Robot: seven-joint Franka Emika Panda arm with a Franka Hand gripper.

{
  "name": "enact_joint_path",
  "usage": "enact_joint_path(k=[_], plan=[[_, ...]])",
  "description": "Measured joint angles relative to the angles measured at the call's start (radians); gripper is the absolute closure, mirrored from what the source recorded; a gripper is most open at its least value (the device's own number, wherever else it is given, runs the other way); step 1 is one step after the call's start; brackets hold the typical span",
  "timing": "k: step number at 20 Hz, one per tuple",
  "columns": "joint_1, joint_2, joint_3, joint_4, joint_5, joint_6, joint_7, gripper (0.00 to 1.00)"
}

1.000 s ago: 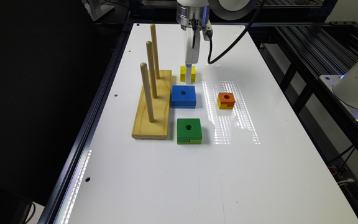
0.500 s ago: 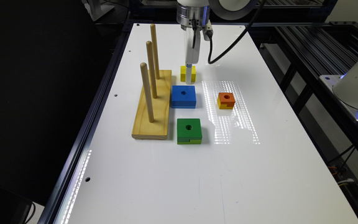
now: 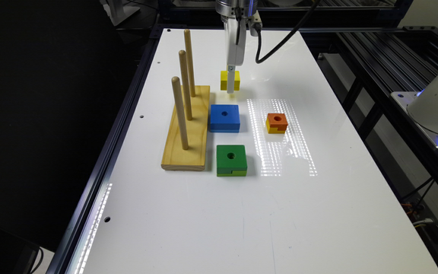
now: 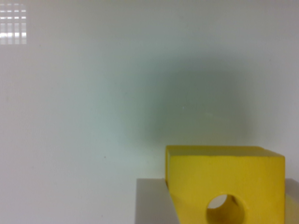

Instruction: Pick up yellow block.

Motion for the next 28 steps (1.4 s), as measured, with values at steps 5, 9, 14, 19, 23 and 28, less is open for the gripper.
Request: enact_joint_path(k=[5, 9, 14, 19, 23, 28], plan=[[0.0, -0.046, 0.0, 0.0, 0.0, -0.038, 0.0, 1.0], [0.0, -0.122, 0.001, -0.002, 0.0005, -0.118, 0.0, 1.0], [0.0, -0.137, 0.001, -0.013, 0.0005, -0.129, 0.0, 1.0], [0.0, -0.2, 0.002, -0.013, 0.001, -0.179, 0.0, 1.0], [0.0, -0.257, 0.002, -0.02, 0.0012, -0.234, 0.0, 1.0], [-0.002, -0.269, 0.002, -0.046, 0.0012, -0.235, 0.0, 1.0]])
